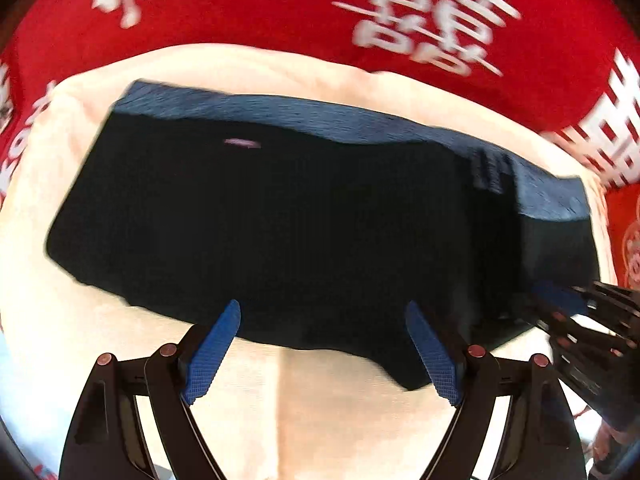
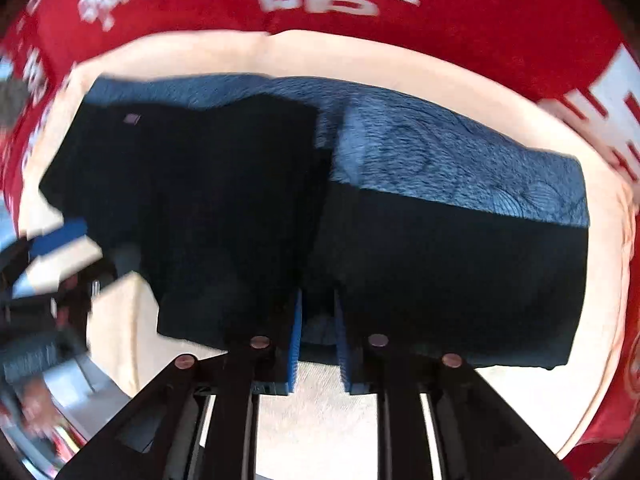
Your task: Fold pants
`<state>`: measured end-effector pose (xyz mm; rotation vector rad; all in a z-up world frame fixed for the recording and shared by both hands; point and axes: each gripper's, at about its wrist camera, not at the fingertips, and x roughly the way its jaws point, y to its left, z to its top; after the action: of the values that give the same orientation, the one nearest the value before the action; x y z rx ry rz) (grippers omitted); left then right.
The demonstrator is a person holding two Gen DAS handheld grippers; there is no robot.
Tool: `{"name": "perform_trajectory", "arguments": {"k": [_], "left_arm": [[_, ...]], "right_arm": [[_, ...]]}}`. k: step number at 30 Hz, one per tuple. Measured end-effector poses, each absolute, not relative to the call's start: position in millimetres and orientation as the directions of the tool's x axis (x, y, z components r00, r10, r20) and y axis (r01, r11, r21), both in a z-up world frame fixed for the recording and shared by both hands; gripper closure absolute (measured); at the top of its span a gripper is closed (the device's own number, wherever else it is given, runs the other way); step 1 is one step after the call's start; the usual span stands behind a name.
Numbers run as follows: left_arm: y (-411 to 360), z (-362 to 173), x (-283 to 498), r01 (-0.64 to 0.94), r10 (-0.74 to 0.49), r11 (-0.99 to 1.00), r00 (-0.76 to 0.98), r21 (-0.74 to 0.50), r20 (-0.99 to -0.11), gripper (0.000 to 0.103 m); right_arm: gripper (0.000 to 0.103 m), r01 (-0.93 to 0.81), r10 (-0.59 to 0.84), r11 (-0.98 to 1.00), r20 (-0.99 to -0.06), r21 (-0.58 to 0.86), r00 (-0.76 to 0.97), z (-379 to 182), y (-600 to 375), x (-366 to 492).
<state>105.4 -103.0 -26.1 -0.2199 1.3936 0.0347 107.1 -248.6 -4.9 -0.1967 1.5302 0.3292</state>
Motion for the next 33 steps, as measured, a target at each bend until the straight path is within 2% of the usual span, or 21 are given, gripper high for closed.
{"name": "perform_trajectory", "arguments": {"k": [1, 2, 4, 6, 12, 15, 17, 22, 23, 25, 26, 27, 29, 32, 33], "left_arm": [[-92, -24, 104, -0.177, -0.092, 0.976, 0.196, -0.127, -0.976, 0.017], [-81, -22, 103, -0.197, -0.076, 0.973, 0.212, -0.119, -0.974, 0.017], [-56, -17, 103, -0.233, -0.033, 0.968, 0.238, -0.090, -0.971, 0.017], [-28, -12, 105, -0.272, 0.020, 0.961, 0.263, -0.054, -0.965, 0.017], [42, -12, 117, -0.348, 0.131, 0.937, 0.303, 0.018, -0.944, 0.017], [72, -19, 124, -0.377, 0.144, 0.926, 0.307, 0.019, -0.941, 0.017], [92, -26, 126, -0.389, 0.119, 0.921, 0.302, -0.009, -0.946, 0.017], [119, -58, 132, -0.373, -0.033, 0.917, 0.276, -0.139, -0.960, 0.017], [123, -62, 131, -0.375, -0.067, 0.911, 0.277, -0.172, -0.959, 0.017], [125, -66, 128, -0.366, -0.125, 0.902, 0.287, -0.230, -0.950, 0.017], [125, -67, 127, -0.363, -0.140, 0.899, 0.294, -0.246, -0.945, 0.017], [126, -65, 124, -0.364, -0.145, 0.896, 0.304, -0.256, -0.942, 0.017], [129, -63, 120, -0.377, -0.131, 0.891, 0.316, -0.251, -0.940, 0.017], [136, -71, 115, -0.425, -0.060, 0.887, 0.285, -0.182, -0.957, 0.017], [140, -73, 115, -0.443, -0.057, 0.878, 0.278, -0.180, -0.959, 0.017]], "right_arm": [[0.068, -0.334, 0.122, 0.936, -0.992, 0.108, 0.021, 3, -246, 108], [0.068, -0.333, 0.185, 0.928, -0.982, 0.166, 0.026, 11, -243, 110], [0.056, -0.353, 0.311, 0.893, -0.950, 0.279, 0.038, 27, -226, 122], [0.050, -0.396, 0.370, 0.858, -0.928, 0.326, 0.039, 32, -203, 137], [0.050, -0.453, 0.580, 0.712, -0.813, 0.536, -0.051, 21, -90, 215], [0.050, -0.498, 0.582, 0.672, -0.807, 0.548, -0.103, 7, -32, 238], [0.050, -0.567, 0.535, 0.651, -0.835, 0.504, -0.127, -6, 7, 246], [0.050, -0.642, 0.401, 0.652, -0.902, 0.404, -0.160, -45, 47, 254], [0.050, -0.635, 0.384, 0.656, -0.905, 0.408, -0.185, -54, 51, 257], [0.076, -0.590, 0.402, 0.655, -0.879, 0.472, -0.256, -63, 53, 258], [0.079, -0.594, 0.399, 0.654, -0.881, 0.468, -0.255, -60, 54, 257], [0.090, -0.615, 0.390, 0.643, -0.886, 0.456, -0.249, -57, 59, 255], [0.091, -0.631, 0.387, 0.623, -0.883, 0.462, -0.265, -55, 62, 252], [0.091, -0.641, 0.362, 0.633, -0.898, 0.434, -0.251, -60, 68, 251], [0.086, -0.642, 0.353, 0.643, -0.905, 0.418, -0.236, -63, 69, 252]]}}
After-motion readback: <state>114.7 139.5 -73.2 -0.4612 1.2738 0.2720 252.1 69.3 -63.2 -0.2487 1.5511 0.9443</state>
